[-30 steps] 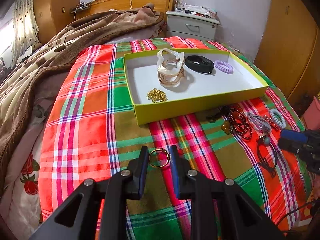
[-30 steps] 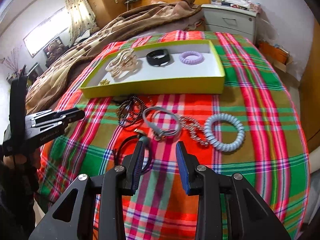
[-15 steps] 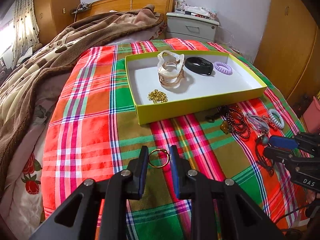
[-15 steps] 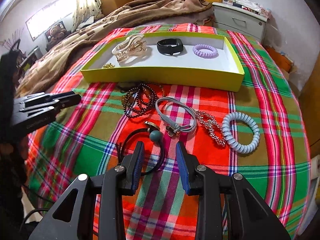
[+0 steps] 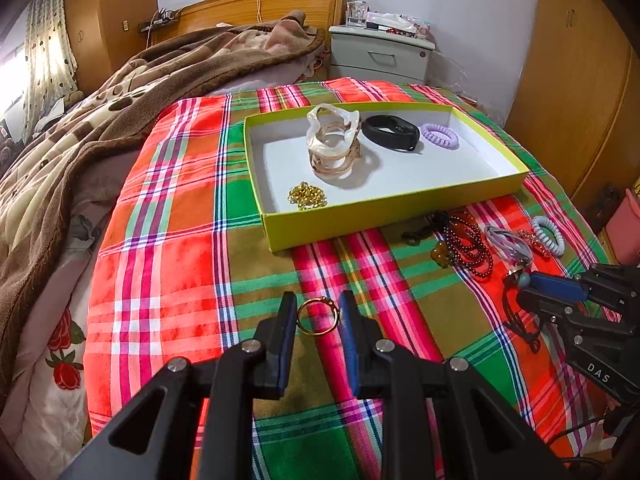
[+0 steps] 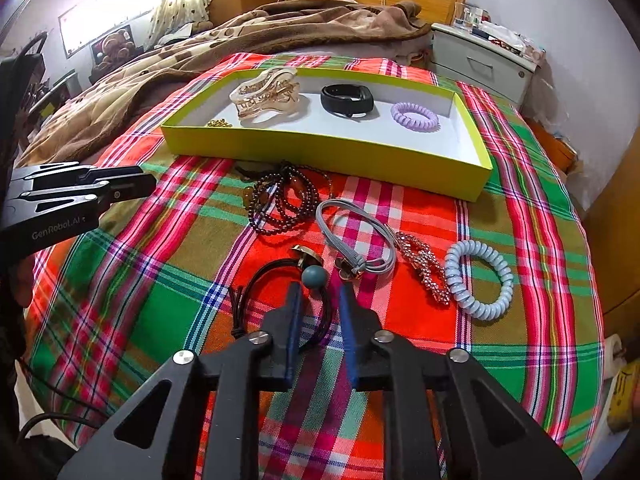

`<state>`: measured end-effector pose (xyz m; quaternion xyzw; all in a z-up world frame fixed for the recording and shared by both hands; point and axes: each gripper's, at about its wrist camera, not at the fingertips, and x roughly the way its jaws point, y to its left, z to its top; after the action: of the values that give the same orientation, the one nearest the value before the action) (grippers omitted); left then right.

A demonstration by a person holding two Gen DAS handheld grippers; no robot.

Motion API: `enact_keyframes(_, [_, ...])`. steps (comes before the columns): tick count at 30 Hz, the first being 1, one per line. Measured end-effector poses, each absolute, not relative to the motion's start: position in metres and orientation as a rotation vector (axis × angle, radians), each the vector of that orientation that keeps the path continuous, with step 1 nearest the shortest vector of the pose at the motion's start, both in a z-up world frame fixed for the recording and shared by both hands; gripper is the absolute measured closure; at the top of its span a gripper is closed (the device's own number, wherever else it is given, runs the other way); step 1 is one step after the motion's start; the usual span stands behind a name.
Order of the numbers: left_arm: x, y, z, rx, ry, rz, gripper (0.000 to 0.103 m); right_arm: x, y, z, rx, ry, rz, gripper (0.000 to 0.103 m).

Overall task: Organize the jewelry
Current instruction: 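Grasp the black hair tie with teal bead with the right gripper while the left grasps the gold ring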

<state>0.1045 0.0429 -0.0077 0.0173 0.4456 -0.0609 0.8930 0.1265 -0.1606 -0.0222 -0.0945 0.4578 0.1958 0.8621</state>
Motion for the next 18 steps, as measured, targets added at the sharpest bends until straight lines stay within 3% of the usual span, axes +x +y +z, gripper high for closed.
enact_keyframes(8, [0.104,0.037,-0.003,0.044,0.921,-0.127,0.081,0.126,-0.166,-0.022,-0.166,0.955,0.42,0.1])
enact_keyframes(18, [0.102,0.033,0.001,0.047,0.913,-0.129,0.081,0.124,-0.175,-0.018,-0.111,0.946,0.444,0.101])
